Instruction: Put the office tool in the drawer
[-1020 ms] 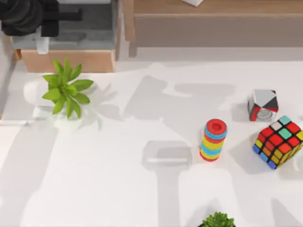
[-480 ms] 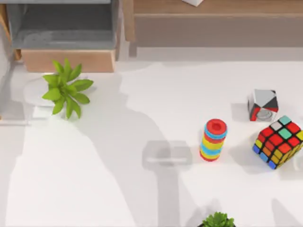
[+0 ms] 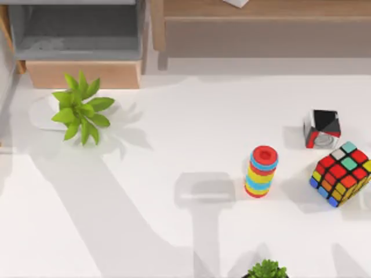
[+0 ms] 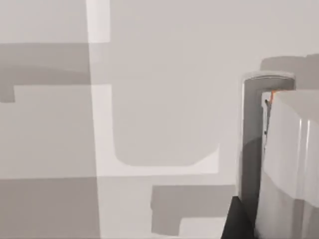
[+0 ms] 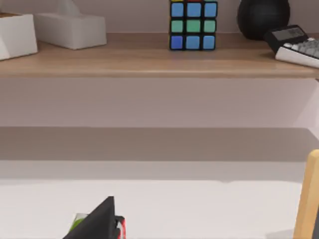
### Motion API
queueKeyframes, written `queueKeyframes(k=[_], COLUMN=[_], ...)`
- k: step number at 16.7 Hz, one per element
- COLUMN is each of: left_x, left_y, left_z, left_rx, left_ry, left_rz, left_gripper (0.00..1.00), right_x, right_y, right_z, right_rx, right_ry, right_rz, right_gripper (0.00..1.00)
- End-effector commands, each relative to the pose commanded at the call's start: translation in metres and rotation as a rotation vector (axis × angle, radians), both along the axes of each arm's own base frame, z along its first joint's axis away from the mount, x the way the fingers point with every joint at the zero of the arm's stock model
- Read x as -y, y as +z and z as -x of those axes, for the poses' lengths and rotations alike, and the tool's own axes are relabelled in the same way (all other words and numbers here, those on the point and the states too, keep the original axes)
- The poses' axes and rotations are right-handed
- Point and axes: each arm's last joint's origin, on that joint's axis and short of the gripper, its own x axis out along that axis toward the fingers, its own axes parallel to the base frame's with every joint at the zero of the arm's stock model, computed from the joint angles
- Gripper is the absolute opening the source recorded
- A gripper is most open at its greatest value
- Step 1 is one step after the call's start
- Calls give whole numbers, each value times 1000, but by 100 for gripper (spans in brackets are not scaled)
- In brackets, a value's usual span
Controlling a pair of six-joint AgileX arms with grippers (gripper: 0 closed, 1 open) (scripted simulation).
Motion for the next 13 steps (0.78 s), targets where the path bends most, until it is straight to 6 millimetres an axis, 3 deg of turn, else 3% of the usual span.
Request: queueKeyframes(k=[13], left_x=[0], left_y=[-11], left_z=[-1], left_rx=[-5], left_ry=[1], left_rz=[4], left_gripper=[0], right_x=[0], right_y=[0], right_z=[0], right_rx=[0], right_ry=[0], right_rz=[0], right_gripper=[100])
